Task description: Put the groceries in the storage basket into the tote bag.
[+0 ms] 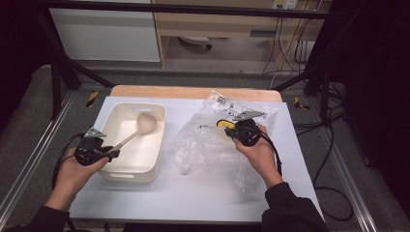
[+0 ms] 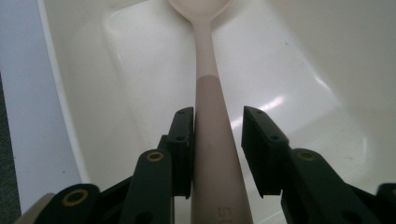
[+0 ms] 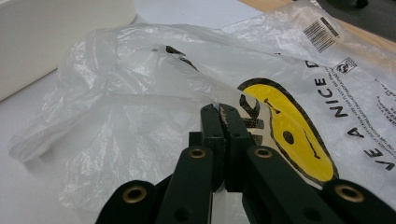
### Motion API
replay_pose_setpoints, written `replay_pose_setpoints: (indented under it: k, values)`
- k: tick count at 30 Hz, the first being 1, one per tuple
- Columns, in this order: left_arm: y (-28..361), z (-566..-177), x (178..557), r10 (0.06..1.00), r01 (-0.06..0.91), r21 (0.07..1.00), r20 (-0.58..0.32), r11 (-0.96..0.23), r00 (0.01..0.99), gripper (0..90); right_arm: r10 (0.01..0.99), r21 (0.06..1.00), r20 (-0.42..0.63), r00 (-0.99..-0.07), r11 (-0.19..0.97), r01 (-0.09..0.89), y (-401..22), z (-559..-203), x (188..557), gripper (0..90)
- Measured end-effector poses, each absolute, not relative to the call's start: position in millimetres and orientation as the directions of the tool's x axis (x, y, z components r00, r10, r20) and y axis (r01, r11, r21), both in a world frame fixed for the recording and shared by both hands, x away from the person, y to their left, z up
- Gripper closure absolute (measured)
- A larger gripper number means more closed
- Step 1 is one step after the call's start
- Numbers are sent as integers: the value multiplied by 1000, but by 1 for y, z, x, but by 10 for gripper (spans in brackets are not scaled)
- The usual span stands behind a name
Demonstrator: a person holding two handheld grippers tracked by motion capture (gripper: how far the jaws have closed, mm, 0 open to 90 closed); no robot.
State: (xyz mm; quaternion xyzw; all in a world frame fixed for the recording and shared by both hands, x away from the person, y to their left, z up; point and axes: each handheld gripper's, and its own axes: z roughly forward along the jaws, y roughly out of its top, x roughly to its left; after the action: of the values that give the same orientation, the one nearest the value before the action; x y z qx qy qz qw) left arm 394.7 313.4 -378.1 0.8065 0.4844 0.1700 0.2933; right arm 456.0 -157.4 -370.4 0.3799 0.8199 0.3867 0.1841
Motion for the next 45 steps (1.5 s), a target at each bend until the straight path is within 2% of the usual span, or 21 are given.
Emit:
replay_pose_setpoints:
  k: [7,20,45]
  values:
    - [315,-379,398,885,701,620,-24,-352,466,685,765,776,-9,-644,412,478,-157,-371,456,900]
    - [315,-379,402,882,726,589,-48,-354,469,691,761,776,-6,-649,413,477,-153,-371,456,900]
    - [309,-378,394,877,676,620,39,-397,479,699,762,778,-9,-648,413,474,-156,-369,455,900]
